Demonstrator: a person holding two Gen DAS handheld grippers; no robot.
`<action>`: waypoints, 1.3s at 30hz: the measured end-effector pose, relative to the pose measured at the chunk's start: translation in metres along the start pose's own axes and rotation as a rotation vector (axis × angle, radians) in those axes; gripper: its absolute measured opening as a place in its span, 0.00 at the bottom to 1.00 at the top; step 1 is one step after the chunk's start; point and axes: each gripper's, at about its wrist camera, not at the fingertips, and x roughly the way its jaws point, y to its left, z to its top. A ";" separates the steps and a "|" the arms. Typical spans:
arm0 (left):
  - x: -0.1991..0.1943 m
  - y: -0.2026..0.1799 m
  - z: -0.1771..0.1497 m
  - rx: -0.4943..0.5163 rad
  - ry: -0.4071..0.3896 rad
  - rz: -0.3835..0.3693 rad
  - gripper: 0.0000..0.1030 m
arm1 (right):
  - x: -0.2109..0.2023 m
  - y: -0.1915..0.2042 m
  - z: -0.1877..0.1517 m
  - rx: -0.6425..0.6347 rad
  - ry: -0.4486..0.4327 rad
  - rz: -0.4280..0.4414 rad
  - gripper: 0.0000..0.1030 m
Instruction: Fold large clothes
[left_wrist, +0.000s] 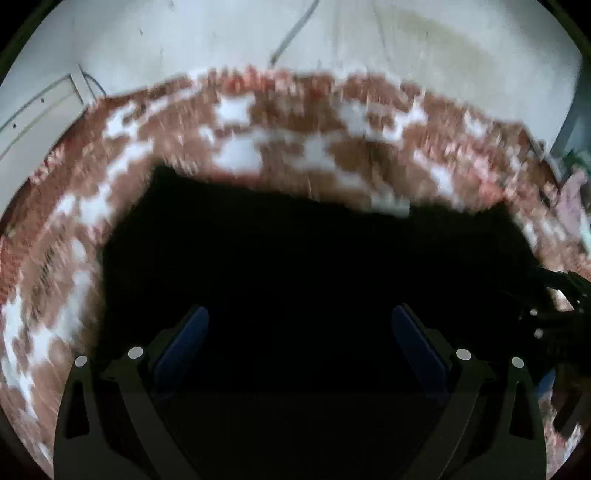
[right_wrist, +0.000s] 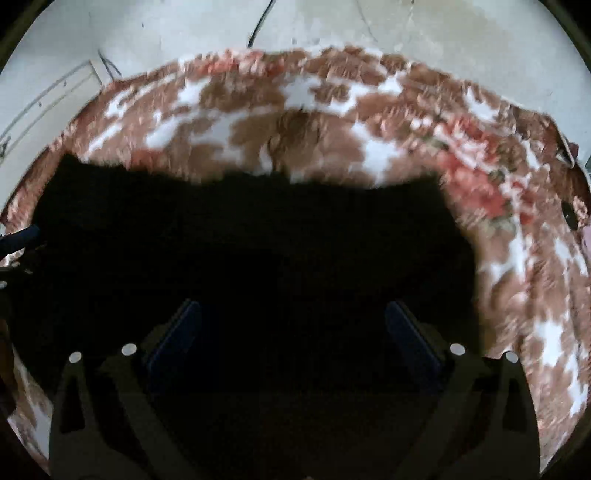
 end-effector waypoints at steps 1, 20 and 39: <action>0.014 -0.007 -0.006 0.037 0.021 0.033 0.95 | 0.007 -0.001 -0.004 0.001 0.003 0.004 0.95; -0.076 0.153 -0.069 -0.326 0.025 0.044 0.95 | -0.043 -0.071 -0.032 -0.060 -0.021 -0.147 0.95; -0.026 0.139 -0.154 -0.809 -0.147 -0.189 0.95 | -0.055 0.025 -0.035 -0.062 0.027 -0.017 0.95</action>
